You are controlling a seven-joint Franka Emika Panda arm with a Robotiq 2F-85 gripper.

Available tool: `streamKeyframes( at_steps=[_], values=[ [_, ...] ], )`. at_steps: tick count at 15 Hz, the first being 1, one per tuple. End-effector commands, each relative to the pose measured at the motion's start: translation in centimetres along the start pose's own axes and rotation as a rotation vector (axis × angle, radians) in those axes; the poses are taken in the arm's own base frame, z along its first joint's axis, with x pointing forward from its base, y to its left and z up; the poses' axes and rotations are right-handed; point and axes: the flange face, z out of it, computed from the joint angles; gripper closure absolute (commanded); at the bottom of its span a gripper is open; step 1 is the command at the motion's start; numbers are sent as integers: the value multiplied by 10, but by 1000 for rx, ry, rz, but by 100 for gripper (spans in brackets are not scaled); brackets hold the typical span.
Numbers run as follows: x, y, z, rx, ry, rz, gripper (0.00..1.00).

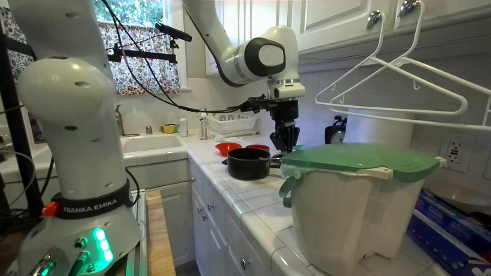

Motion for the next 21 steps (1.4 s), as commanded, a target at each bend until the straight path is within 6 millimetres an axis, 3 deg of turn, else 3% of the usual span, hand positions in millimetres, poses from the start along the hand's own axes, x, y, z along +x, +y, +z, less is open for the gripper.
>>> streamKeyframes(
  at_steps=[1, 4, 13, 21],
  values=[
    [1, 0, -6, 9, 4, 1, 93],
    [0, -1, -14, 20, 9, 0, 93],
    [0, 0, -14, 19, 9, 1, 93],
    [-12, -10, -20, -33, 17, 106, 96]
  ],
)
